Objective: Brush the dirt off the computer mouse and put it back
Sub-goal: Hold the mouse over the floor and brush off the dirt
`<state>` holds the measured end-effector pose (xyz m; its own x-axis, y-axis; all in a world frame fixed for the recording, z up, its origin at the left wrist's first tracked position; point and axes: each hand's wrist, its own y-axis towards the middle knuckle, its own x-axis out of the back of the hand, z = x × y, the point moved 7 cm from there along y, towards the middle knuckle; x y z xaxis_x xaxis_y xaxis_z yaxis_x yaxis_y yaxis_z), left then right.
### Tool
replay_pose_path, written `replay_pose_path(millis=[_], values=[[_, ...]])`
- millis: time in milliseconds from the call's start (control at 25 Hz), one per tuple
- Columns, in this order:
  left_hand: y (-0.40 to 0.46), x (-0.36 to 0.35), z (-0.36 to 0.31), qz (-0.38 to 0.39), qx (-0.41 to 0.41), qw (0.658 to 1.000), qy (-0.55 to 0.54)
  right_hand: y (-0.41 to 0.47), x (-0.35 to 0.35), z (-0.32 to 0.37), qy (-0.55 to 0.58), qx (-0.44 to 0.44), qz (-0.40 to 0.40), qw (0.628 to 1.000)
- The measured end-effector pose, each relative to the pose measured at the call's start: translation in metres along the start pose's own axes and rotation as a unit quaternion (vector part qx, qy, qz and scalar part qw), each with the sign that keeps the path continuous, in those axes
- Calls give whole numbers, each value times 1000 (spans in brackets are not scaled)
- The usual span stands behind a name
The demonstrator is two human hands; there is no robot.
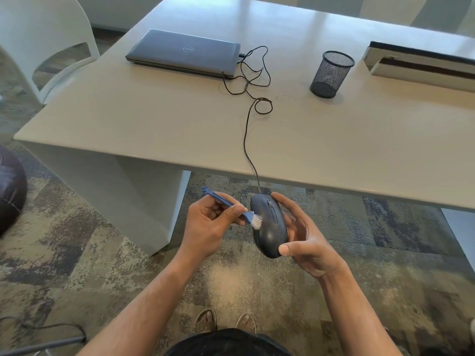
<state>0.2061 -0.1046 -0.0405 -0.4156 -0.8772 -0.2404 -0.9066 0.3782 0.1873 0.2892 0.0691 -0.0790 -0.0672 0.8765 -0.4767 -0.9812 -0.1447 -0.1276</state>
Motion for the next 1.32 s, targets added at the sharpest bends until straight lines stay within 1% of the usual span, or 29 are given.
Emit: replay_pose_path(millis=[160, 320, 400, 480, 560, 640, 720, 840, 960, 1040, 1120, 1200, 1320], values=[[9, 4, 1, -51, -1, 998, 19, -2, -1, -3, -13, -1, -4, 1000], [14, 12, 8, -121, 10, 990, 71, -5, 1, -2, -27, -2, -8, 1000], [12, 14, 9, -127, 15, 991, 49, -5, 3, -2, -27, 0, -17, 999], [8, 14, 8, -90, 19, 996, -1, -6, 5, -1, -24, 0, -24, 999], [3, 11, 8, -26, 26, 999, -36, -6, 6, 0, -18, -4, -16, 1000], [1, 6, 10, 30, 32, 998, -44, -5, 5, 1, -15, -8, -9, 1000], [2, 3, 12, 43, 28, 998, -24, -4, 3, 1, -17, -9, -6, 1000], [8, 4, 11, 6, 18, 1000, -1, -3, 1, 2, -16, -5, -2, 1000], [12, 8, 10, -61, 16, 998, 13, -5, 0, 0, -31, -4, -1, 999], [14, 12, 10, -109, 23, 994, 16, -7, -1, -3, -47, -6, 2, 999], [16, 16, 12, -141, 43, 989, 9, -10, -2, -5, -53, -6, -1, 999], [21, 18, 12, -146, 65, 987, 16, -12, -2, -6, -62, -6, -11, 998], [31, 12, 10, -121, 88, 988, 35, -14, -1, -6, -105, -1, -21, 994]])
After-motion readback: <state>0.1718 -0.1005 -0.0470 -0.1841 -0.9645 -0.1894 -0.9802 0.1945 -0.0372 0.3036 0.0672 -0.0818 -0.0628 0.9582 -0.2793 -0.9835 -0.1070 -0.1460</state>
